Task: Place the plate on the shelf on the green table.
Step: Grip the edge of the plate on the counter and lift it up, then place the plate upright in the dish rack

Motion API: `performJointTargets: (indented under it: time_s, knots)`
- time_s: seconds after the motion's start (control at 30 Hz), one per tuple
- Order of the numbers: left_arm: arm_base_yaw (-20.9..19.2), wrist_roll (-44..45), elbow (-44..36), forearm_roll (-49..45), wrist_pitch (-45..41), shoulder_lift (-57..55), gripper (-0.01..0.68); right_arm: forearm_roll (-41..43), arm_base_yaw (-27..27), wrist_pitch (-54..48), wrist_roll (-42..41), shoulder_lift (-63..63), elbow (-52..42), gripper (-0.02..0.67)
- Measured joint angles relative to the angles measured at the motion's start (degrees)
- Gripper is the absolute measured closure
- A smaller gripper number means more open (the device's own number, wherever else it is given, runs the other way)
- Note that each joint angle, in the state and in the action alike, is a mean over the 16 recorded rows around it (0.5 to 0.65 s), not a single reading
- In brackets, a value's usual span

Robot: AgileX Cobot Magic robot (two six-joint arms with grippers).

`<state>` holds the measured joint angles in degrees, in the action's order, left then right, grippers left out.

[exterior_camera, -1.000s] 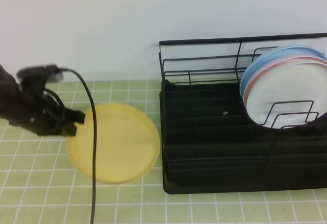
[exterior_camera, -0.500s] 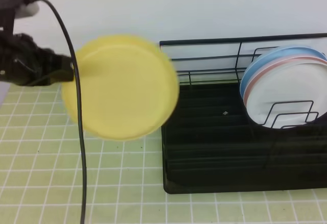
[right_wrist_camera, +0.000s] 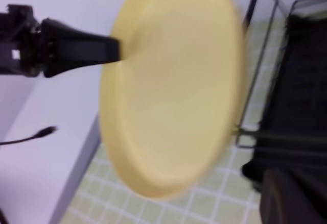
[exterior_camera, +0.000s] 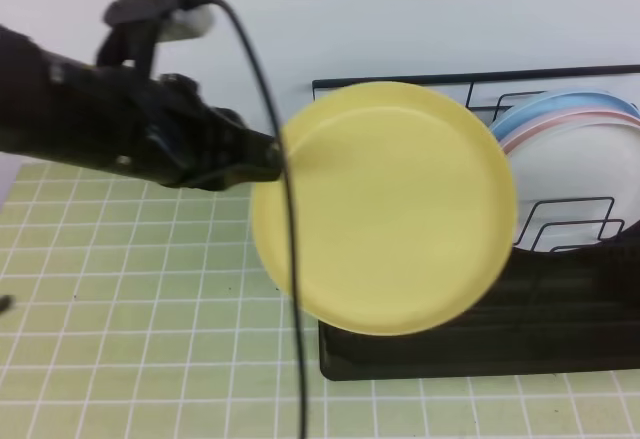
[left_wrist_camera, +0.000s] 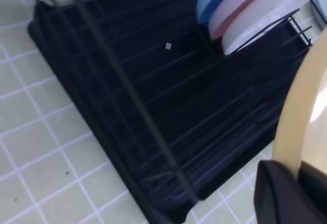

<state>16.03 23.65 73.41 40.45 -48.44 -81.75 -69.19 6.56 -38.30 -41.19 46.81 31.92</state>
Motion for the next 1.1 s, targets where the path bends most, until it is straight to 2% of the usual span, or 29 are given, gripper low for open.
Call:
performJointTargets:
  time_s: [0.2,0.3,0.67,0.8,0.93,1.1]
  knots:
    - [5.1,-3.4,0.0,-3.9,2.7,0.0,0.671,-10.6,0.0,-0.6,-7.1,6.2,0.0,0.643]
    - [6.3,-4.5,0.0,-5.5,3.4,0.0,0.671,-14.0,0.0,-1.9,-9.8,8.2,0.0,0.612]
    - [6.8,-4.9,0.0,-5.5,2.7,0.0,0.671,-17.6,0.1,-3.2,-12.0,9.8,0.0,0.324]
    - [6.8,-4.0,0.0,-3.5,2.0,0.1,0.671,-18.5,0.1,-3.1,-12.4,9.9,0.0,0.244]
    - [6.8,-2.6,0.0,-0.9,1.1,0.1,0.671,-19.6,0.1,-2.8,-13.1,9.9,0.0,0.223]
    - [6.8,-0.9,0.0,2.3,-0.1,0.1,0.671,-20.6,0.1,-2.5,-14.2,9.9,0.0,0.243]
